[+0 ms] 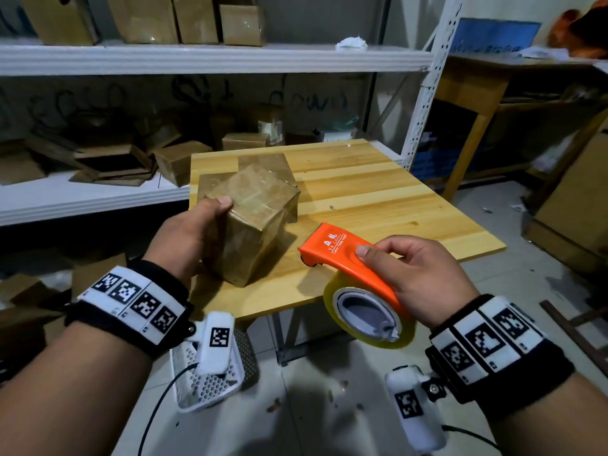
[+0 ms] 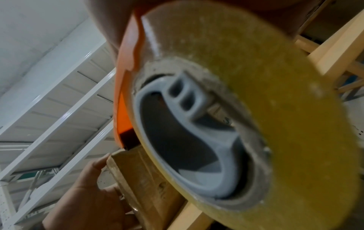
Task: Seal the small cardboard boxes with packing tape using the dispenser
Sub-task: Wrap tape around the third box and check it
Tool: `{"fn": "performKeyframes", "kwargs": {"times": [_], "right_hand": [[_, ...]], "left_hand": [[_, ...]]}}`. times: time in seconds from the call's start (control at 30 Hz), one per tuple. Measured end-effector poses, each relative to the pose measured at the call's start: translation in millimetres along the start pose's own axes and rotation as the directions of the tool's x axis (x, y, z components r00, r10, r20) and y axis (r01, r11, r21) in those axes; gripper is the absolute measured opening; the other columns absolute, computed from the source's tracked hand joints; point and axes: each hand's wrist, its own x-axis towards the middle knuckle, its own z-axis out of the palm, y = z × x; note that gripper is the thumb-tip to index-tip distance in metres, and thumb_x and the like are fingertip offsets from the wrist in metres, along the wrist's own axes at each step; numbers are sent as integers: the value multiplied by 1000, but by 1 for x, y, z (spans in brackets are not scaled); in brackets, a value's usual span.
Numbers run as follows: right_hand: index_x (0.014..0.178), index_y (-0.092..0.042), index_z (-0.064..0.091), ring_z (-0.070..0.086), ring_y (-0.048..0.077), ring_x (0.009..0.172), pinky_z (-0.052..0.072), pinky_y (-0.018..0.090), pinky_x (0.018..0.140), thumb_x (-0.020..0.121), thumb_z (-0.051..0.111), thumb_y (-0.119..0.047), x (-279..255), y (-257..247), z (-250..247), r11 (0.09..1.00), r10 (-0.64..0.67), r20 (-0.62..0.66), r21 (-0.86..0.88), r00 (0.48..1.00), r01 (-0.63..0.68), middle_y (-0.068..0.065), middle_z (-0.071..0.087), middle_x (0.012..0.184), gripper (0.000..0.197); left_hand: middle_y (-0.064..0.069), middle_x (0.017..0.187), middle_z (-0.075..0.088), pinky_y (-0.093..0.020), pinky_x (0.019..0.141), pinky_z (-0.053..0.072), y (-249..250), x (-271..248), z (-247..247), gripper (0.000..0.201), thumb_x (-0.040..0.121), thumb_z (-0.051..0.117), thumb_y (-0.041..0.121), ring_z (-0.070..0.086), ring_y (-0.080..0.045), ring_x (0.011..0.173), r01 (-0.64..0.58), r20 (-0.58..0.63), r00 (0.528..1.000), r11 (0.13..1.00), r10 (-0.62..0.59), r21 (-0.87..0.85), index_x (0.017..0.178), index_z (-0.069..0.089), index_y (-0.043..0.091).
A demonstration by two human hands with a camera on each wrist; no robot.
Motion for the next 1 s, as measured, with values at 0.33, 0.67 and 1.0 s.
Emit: {"fn": "performKeyframes", "kwargs": {"times": [0.33,0.67,1.0], "right_hand": [[80,-23,77,78,23,68,66,49,80,87,75,-59,9,0,28,998,43,-6,-52,999,-43,2,80,74,37],[83,-17,77,71,11,57,55,28,63,91,73,-57,14,-6,44,995,60,-14,-76,998,-61,-1,77,67,41],[83,-21,75,77,19,65,64,39,72,91,72,-57,10,-12,43,999,24,1,-39,1000,-24,2,80,75,37]], "left_hand": [[-8,113,74,-52,103,49,3,-7,0,49,78,69,61,67,-33,109,-71,-89,993,997,71,6,108,74,23],[14,125,69,-35,101,52,1,-9,-1,41,96,55,52,61,0,116,-580,35,776,689,630,435,129,71,34],[12,125,67,-34,92,55,1,-2,-2,63,74,85,60,63,-11,115,-467,-50,825,730,562,499,126,62,34]]}}
